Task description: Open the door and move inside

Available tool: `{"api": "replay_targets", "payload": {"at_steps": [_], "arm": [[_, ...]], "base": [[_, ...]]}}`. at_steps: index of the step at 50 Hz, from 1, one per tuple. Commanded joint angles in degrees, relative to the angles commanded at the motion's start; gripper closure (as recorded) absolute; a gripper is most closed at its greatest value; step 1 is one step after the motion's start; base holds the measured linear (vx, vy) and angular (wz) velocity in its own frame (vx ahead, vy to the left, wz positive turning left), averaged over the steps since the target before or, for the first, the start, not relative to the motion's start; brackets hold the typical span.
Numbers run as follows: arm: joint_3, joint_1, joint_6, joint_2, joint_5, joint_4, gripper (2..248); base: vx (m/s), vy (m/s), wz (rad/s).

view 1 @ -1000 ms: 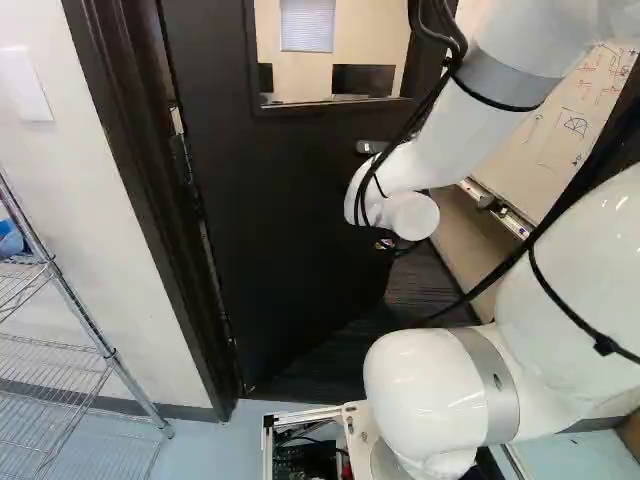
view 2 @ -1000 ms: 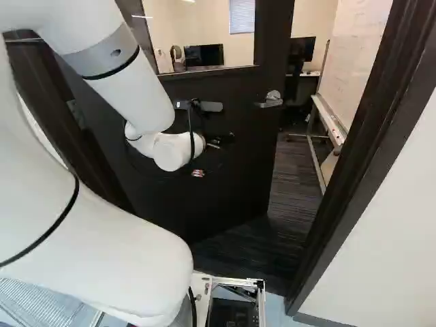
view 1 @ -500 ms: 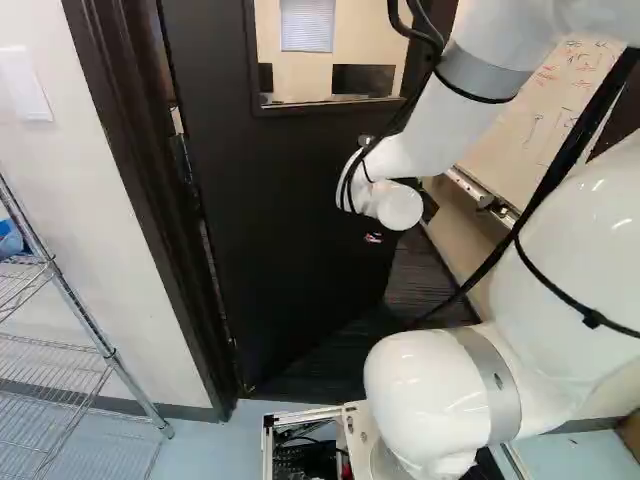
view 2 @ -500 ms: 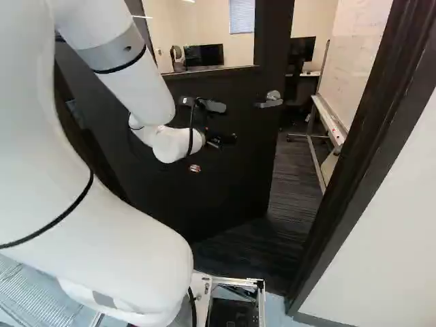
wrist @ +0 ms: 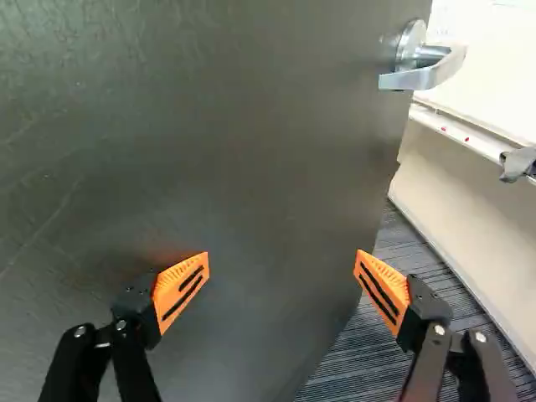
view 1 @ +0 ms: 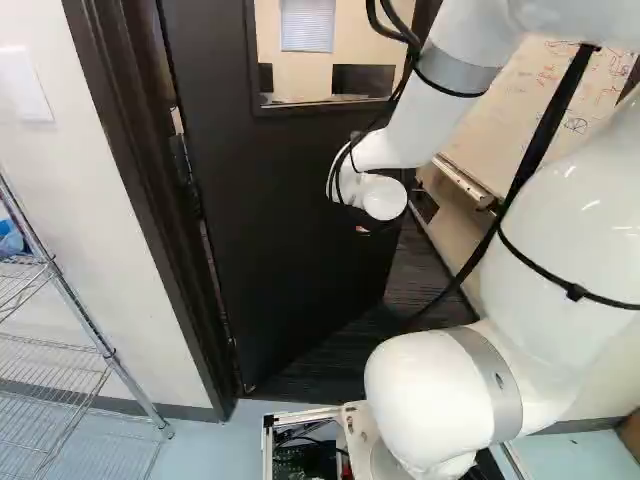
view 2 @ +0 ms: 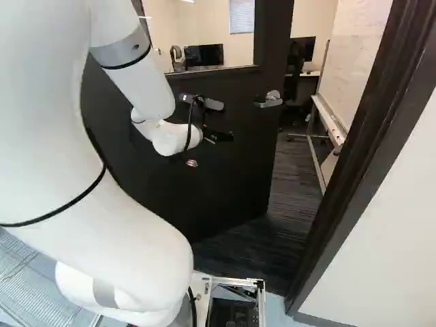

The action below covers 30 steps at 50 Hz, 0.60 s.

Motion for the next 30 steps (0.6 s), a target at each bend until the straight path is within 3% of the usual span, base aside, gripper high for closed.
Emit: {"api": "replay_targets", "payload": {"at_steps": [30], "arm": [[-5.8, 3.2, 0.0, -5.7, 0.0, 0.0, 3]], "base": [[-0.001, 0.000, 0.000]]}}
